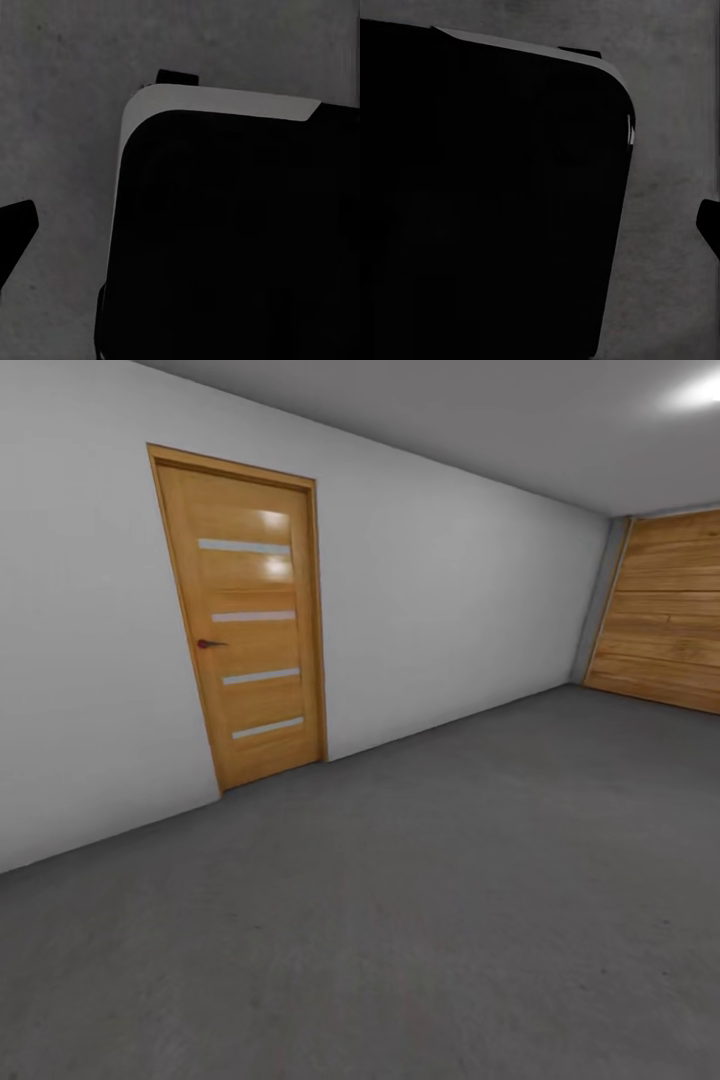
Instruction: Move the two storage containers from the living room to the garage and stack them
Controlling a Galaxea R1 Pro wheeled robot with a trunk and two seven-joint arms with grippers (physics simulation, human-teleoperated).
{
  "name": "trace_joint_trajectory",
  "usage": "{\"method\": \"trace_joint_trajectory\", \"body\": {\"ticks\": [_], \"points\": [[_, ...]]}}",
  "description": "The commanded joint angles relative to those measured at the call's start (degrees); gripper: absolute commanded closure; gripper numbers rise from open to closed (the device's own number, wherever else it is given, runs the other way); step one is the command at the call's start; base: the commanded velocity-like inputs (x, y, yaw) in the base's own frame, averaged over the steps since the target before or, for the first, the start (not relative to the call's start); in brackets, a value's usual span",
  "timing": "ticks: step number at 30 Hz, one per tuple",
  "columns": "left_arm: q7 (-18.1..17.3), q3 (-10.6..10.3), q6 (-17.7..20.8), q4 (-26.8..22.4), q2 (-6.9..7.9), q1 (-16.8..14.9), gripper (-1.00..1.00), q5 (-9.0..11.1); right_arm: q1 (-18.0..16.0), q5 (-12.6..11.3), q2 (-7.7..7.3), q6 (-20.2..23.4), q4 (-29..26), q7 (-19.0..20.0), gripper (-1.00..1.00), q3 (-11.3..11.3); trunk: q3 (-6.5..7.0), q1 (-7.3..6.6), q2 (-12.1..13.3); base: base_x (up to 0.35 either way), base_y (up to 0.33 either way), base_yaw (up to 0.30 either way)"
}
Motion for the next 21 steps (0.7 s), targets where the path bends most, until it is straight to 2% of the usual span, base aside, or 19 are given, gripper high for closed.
{"method": "trace_joint_trajectory", "body": {"ticks": [1,4,5,8,21], "points": [[0.0,0.2,0.0,0.0,0.02,0.0,-1.00,0.5,0.0,0.2,-0.01,-0.2,0.0,-0.1,-1.00,0.4,-0.04,0.03,0.0,0.323,0.000,0.000],[0.0,0.2,0.0,0.0,0.18,0.0,-1.00,1.3,0.0,0.3,-0.05,-0.2,0.0,-0.1,-1.00,0.4,-0.04,0.03,0.0,0.323,0.000,0.000],[0.0,0.2,0.0,0.1,0.26,0.0,-1.00,2.7,0.0,0.3,-0.13,-0.2,0.0,-0.1,-1.00,0.4,-0.04,0.03,0.0,0.323,0.000,0.000],[0.0,0.2,0.0,0.1,0.28,0.0,-1.00,3.5,0.0,0.4,-0.20,-0.3,0.0,-0.1,-1.00,0.4,-0.04,0.03,0.0,0.323,0.000,0.000],[0.0,0.2,0.0,0.2,0.29,0.0,-1.00,3.9,0.0,0.6,-0.34,-0.3,0.0,-0.1,-1.00,0.6,-0.04,0.03,0.0,0.323,0.000,0.000]]}}
